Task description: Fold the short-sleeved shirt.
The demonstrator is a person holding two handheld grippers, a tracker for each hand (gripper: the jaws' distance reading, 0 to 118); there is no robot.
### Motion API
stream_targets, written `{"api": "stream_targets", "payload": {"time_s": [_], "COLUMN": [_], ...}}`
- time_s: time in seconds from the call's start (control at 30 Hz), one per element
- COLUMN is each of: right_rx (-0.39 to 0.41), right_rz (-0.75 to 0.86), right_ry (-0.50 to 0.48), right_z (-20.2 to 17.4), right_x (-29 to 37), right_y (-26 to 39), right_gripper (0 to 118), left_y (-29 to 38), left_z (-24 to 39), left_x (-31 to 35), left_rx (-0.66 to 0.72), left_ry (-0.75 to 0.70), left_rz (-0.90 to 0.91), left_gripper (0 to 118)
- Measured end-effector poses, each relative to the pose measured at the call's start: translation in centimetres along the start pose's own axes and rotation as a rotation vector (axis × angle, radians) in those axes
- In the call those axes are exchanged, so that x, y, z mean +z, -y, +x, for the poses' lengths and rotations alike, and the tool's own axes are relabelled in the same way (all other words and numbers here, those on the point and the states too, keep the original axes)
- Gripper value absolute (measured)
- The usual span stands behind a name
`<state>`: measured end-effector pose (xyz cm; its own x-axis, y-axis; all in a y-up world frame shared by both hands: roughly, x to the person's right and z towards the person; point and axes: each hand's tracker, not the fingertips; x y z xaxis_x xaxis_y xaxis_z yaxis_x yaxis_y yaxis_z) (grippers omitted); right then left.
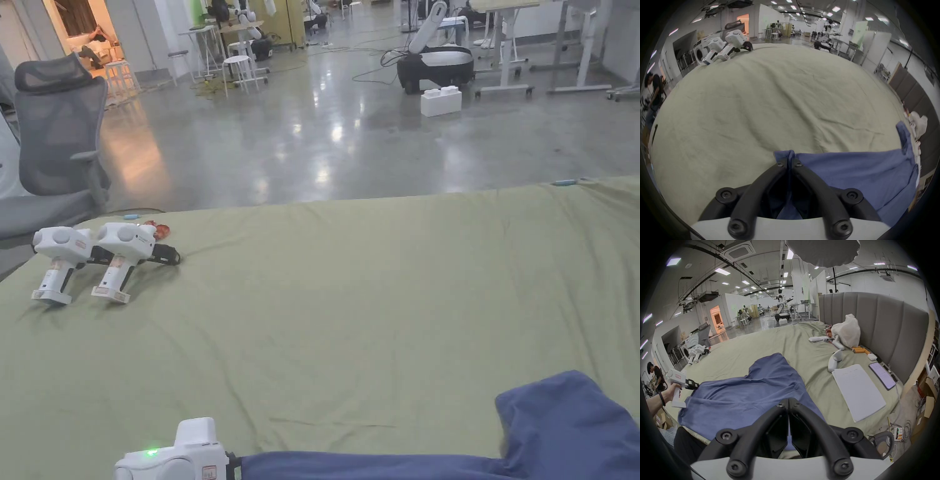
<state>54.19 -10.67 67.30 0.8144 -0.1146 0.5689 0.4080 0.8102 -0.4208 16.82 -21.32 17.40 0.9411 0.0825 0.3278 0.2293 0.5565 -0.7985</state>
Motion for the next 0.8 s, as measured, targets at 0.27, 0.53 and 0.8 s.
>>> {"api": "stream_targets", "payload": {"time_s": [0.27,0.53,0.8], "right_rx": [-0.084,-0.029,0.191], "right_rz": [-0.088,-0.427,-0.524], "right_ry": [-0.111,0.003,0.018], "right_z": [2.3,3.1,-0.7], "right_x": [-13.4,-28.4,-29.5], "right_y": [-8.5,-10.8,-9.4], "right_gripper": [74,73,1], "left_y": [-0.7,-1.0,-1.1], "left_z": [0.3,0.3,1.2], "left_x": [-1.2,-1.2,0.2], "left_rx": [-0.048,-0.056,-0.055], "left_ry": [-0.034,-0.016,-0.004], "left_rz": [-0.054,-0.113,-0.131], "left_gripper": [2,2,2]}}
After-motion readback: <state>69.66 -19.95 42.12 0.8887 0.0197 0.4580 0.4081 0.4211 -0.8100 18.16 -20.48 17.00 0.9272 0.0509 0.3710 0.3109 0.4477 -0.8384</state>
